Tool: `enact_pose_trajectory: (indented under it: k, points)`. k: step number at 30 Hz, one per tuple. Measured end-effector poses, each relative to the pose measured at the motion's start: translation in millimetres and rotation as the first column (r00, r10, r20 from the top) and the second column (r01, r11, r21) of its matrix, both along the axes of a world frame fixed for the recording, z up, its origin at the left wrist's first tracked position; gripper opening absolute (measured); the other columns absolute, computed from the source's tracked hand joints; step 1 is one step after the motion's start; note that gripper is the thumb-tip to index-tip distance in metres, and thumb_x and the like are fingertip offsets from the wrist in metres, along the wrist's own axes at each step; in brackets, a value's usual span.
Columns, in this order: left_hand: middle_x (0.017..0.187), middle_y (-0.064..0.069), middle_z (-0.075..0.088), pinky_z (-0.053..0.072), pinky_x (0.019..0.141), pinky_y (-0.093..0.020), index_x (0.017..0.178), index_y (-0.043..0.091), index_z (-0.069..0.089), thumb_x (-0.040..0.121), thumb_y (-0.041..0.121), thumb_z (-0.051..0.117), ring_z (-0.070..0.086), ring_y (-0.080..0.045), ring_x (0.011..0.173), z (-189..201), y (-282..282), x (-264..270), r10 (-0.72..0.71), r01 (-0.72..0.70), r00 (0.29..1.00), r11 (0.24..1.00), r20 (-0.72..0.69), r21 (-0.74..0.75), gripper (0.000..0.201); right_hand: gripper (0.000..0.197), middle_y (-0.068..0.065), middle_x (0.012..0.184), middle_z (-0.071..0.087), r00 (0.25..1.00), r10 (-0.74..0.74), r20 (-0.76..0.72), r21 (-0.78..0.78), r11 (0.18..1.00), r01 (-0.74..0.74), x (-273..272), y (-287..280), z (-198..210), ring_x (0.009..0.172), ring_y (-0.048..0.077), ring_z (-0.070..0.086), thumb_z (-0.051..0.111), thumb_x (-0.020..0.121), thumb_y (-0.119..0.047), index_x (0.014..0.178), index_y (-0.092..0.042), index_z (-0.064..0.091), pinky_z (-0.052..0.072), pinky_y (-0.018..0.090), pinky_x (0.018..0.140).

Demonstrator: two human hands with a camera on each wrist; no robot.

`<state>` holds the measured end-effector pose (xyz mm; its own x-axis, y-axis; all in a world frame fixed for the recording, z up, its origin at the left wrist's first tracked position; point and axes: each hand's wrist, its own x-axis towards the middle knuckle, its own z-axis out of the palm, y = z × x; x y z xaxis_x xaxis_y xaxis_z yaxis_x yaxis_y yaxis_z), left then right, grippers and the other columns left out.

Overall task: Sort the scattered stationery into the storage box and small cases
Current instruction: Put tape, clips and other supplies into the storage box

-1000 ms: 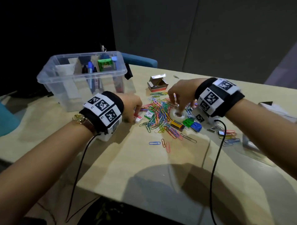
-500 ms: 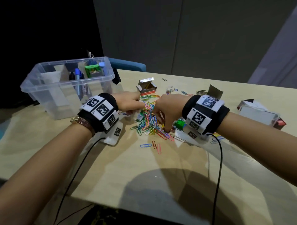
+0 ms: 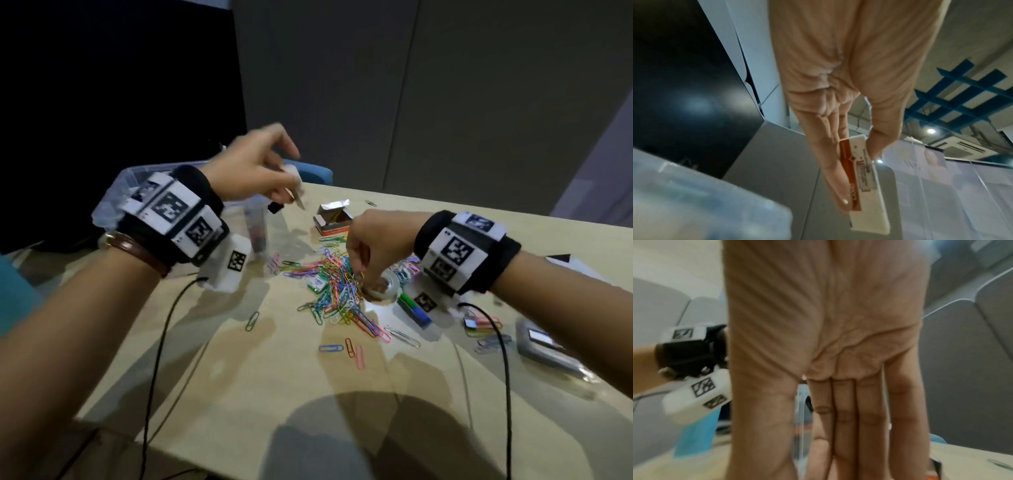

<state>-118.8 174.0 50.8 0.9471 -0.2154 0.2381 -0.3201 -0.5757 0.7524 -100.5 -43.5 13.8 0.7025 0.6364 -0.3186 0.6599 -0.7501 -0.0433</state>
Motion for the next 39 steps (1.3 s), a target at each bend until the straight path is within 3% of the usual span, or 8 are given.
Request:
enact_pose_trajectory:
  k: [2,6,10,13,17,22,27,39]
  points:
    - [0.09,-0.019,0.069,0.056,0.057,-0.018,0.117,-0.001,0.054,0.092,0.004,0.061,0.071,-0.011,0.066,14.4,23.7,0.2,0.049,-0.049,0.998,0.999,0.039,-0.013,0.027,0.017,-0.006,0.073,0.072,0.997,0.001,-0.076,0.127,0.992,0.008,13.4,1.0,15.5,0.067,0.008,0.067,0.086,0.069,-0.023,0.08,-0.021,0.074,0.055,0.025,0.067]
    - [0.093,-0.025,0.069,0.056,0.055,-0.016,0.105,-0.009,0.063,0.091,0.01,0.062,0.069,-0.007,0.06,18.5,69.3,4.9,0.232,-0.231,0.968,0.973,0.091,-0.02,0.024,0.018,0.001,0.084,0.075,0.982,0.003,-0.188,0.37,0.927,0.068,36.3,7.7,45.6,0.073,0.009,0.07,0.076,0.083,-0.02,0.101,-0.016,0.075,0.053,0.019,0.059]
    - [0.081,-0.014,0.072,0.059,0.06,-0.022,0.092,0.0,0.07,0.087,0.021,0.067,0.07,-0.011,0.063,-7.7,89.9,5.1,0.369,-0.396,0.913,0.903,0.174,0.167,0.022,0.022,0.0,0.08,0.075,0.985,-0.071,-0.155,0.615,0.774,0.153,45.2,27.9,54.2,0.074,0.007,0.071,0.077,0.082,-0.027,0.089,-0.007,0.073,0.052,0.016,0.057]
    - [0.08,-0.007,0.072,0.051,0.059,-0.014,0.092,0.003,0.074,0.088,0.022,0.068,0.063,-0.007,0.066,-19.7,90.3,4.6,0.368,-0.454,0.878,0.842,0.305,0.291,0.02,0.027,0.004,0.076,0.073,0.984,-0.155,-0.092,0.738,0.653,0.172,50.6,49.6,45.3,0.069,0.009,0.072,0.079,0.08,-0.027,0.082,-0.002,0.07,0.055,0.018,0.055]
    - [0.093,-0.01,0.072,0.052,0.075,-0.032,0.1,0.006,0.074,0.089,0.023,0.068,0.065,-0.018,0.084,-24.7,90.0,17.3,0.389,-0.506,0.852,0.783,0.35,0.363,0.022,0.01,0.005,0.077,0.072,0.977,-0.212,-0.026,0.787,0.598,0.151,59.2,78.5,33.1,0.069,0.014,0.071,0.075,0.085,-0.016,0.081,-0.009,0.069,0.06,0.025,0.062]
    - [0.081,0.0,0.067,0.054,0.07,-0.035,0.086,0.015,0.074,0.077,0.039,0.077,0.064,-0.017,0.079,-18.2,87.8,28.7,0.45,-0.551,0.834,0.7,0.319,0.455,0.025,0.004,0.005,0.078,0.072,0.971,-0.233,0.058,0.78,0.618,0.102,72.9,102.5,29.4,0.073,0.019,0.071,0.073,0.086,-0.018,0.087,-0.014,0.072,0.06,0.042,0.071]
    - [0.08,0.0,0.069,0.053,0.07,-0.032,0.089,0.013,0.077,0.077,0.036,0.077,0.063,-0.014,0.075,-11.8,86.4,29.7,0.304,-0.363,0.932,0.78,0.199,0.51,0.026,0.008,0.002,0.083,0.07,0.963,-0.239,0.126,0.784,0.619,0.05,78.5,112.5,26.6,0.071,0.017,0.063,0.072,0.087,-0.023,0.092,-0.016,0.074,0.058,0.043,0.074]
    - [0.076,-0.007,0.071,0.055,0.069,-0.03,0.083,0.004,0.076,0.078,0.034,0.077,0.065,-0.017,0.071,-19.1,74.0,28.0,0.22,-0.301,0.951,0.816,0.216,0.494,0.03,0.007,-0.003,0.087,0.069,0.954,-0.262,0.143,0.808,0.588,0.041,88.0,115.0,14.6,0.08,0.013,0.067,0.072,0.087,-0.023,0.094,-0.021,0.072,0.058,0.038,0.08]
